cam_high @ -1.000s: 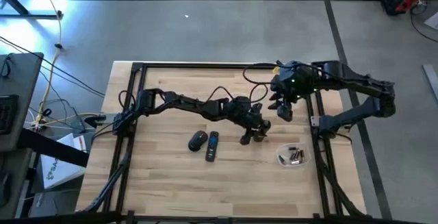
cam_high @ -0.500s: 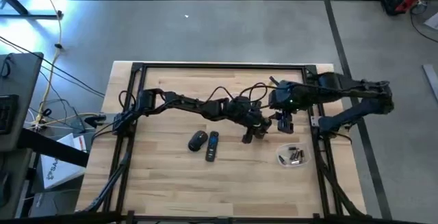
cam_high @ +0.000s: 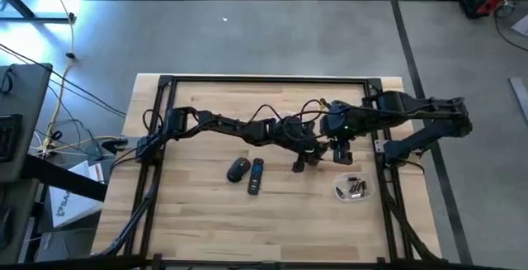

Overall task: Insert battery
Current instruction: Close the flashlight battery compartment

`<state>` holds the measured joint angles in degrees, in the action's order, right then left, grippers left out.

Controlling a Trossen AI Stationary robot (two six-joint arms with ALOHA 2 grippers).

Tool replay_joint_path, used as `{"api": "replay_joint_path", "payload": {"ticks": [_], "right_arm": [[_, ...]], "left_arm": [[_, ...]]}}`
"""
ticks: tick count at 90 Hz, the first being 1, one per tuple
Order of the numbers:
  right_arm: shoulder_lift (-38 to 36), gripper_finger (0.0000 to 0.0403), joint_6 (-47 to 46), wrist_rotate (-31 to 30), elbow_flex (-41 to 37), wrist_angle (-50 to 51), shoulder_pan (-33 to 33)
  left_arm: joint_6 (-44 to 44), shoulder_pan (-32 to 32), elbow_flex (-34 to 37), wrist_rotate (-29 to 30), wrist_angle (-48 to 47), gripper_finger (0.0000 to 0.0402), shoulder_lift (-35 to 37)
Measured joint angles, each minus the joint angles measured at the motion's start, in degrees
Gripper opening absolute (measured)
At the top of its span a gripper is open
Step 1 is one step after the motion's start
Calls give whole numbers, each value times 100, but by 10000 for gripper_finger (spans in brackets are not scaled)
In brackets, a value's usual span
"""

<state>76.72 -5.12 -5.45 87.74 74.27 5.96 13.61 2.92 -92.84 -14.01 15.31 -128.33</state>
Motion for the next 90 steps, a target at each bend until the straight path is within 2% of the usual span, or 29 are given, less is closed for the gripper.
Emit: {"api": "replay_joint_path", "payload": {"ticks": [15, 47, 64, 90], "right_arm": [[-20, 138, 65, 218, -473, -266, 21], [-43, 130, 9, 181, -878, -587, 15], [-133, 115, -227, 179, -897, -553, 19], [-346, 112, -343, 0, -919, -497, 21]], "left_arm": [[-24, -2, 0, 19, -12, 146, 0], [-150, -2, -2, 35, -50, 146, 4], [-152, -4, -5, 38, -57, 146, 4], [-195, 0, -4, 23, -55, 146, 4]]}}
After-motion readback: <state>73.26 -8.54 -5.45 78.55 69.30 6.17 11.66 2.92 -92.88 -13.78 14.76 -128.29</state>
